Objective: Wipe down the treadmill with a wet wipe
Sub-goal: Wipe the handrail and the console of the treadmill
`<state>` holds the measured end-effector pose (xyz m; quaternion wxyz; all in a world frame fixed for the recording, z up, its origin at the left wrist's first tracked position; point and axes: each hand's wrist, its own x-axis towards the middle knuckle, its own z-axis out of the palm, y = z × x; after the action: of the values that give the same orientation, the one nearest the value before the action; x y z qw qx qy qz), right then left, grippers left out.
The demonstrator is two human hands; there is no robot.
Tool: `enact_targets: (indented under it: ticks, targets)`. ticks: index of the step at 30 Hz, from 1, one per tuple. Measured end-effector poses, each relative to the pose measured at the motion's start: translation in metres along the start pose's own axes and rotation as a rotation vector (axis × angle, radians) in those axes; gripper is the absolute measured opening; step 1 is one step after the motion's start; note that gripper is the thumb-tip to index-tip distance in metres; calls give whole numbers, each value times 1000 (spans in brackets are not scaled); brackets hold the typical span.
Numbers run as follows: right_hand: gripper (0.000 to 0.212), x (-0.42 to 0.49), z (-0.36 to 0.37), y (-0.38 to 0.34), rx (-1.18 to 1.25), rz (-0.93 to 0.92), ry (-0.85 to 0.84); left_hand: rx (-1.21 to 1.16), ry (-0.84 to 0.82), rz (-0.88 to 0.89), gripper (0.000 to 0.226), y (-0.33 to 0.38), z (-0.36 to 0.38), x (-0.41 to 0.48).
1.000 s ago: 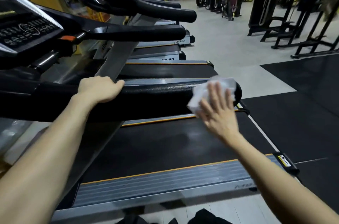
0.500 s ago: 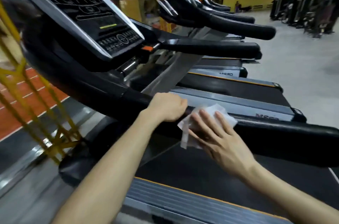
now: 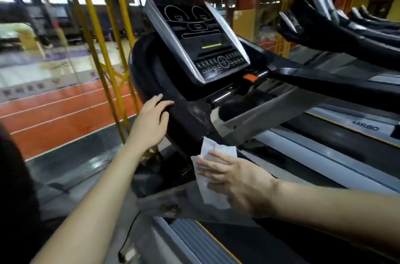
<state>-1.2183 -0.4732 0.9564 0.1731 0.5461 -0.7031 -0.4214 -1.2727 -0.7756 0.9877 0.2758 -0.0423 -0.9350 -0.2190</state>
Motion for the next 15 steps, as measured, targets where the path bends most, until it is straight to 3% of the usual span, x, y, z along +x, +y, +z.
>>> enact_targets:
  ticks: [4, 7, 10, 13, 15]
  targets:
    - [66, 70, -3, 85, 459, 84, 132, -63, -101, -9, 55, -25, -8, -15]
    - [70, 121, 1, 133, 884, 237, 193, -128, -39, -127, 51, -40, -10, -11]
    - [69, 113, 8, 127, 1210, 318, 192, -149, 2, -164, 52, -49, -16, 8]
    - [65, 49, 15, 93, 1316, 158, 177, -140, -21, -186, 59, -48, -12, 34]
    - [60, 54, 41, 87, 1418, 154, 200, -160, -73, -210, 66, -43, 1, 44]
